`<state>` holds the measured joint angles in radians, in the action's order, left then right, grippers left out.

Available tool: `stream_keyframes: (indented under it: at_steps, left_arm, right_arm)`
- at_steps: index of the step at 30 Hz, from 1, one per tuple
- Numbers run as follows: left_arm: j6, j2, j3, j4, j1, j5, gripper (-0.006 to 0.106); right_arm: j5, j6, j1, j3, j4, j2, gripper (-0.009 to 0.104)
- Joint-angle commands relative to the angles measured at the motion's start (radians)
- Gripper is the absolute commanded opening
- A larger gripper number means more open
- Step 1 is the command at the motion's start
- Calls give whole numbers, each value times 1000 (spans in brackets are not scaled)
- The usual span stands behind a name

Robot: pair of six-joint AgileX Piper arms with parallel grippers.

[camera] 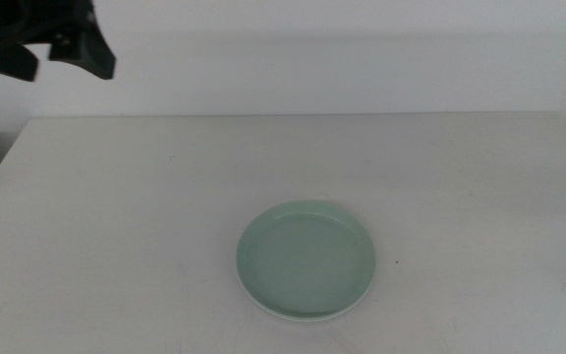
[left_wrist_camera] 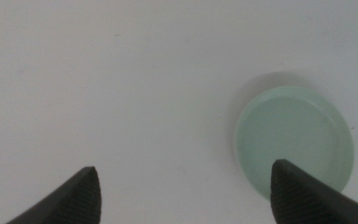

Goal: Stack the three bowls on top of each other.

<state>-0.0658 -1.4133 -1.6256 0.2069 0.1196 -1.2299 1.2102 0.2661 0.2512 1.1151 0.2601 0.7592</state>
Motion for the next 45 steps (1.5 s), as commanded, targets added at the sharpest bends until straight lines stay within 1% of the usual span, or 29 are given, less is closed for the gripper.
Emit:
stream_keyframes:
  at_steps: [1,6,10,13,15,18,23,28,30,33,35,37,40,45]
  left_arm:
    - [-3,63,-30,-7,-2,11,105]
    - [44,163,-3,-14,-2,14,105]
    - [66,277,87,-14,-2,33,105]
    - [66,371,174,-36,-2,93,105]
    - [66,436,226,-55,-2,135,105]
    - [66,510,284,-86,-2,202,105]
    - [66,578,301,-137,-2,260,105]
    - [66,634,311,-184,-2,255,105]
    - [66,663,334,-195,-2,267,105]
    - [66,713,394,-216,-2,300,105]
    - [66,794,513,-221,-2,372,105]
    - [66,831,581,-216,-2,416,105]
    - [66,897,681,-207,-2,477,105]
    - [33,1035,865,-171,-2,611,105]
  right_arm:
    - [-52,9,-8,23,6,0,45]
    - [-52,9,-8,23,6,0,45]
    - [-57,9,-8,23,7,0,45]
    - [-131,-13,-8,23,5,1,45]
    - [-168,-76,-8,25,1,6,45]
    - [-208,-131,-8,39,-27,37,45]
    - [-222,-134,-9,107,-44,135,45]
    - [-299,-150,-13,150,-86,161,45]
    - [-279,-178,-33,150,-109,155,45]
    - [-264,-177,-83,133,-144,126,44]
    - [-272,-170,-152,75,-162,46,42]
    - [-290,-165,-158,13,-159,-1,40]
    - [-345,-142,-158,-106,-128,-89,39]
    - [-509,-123,-158,-351,-151,-289,38]
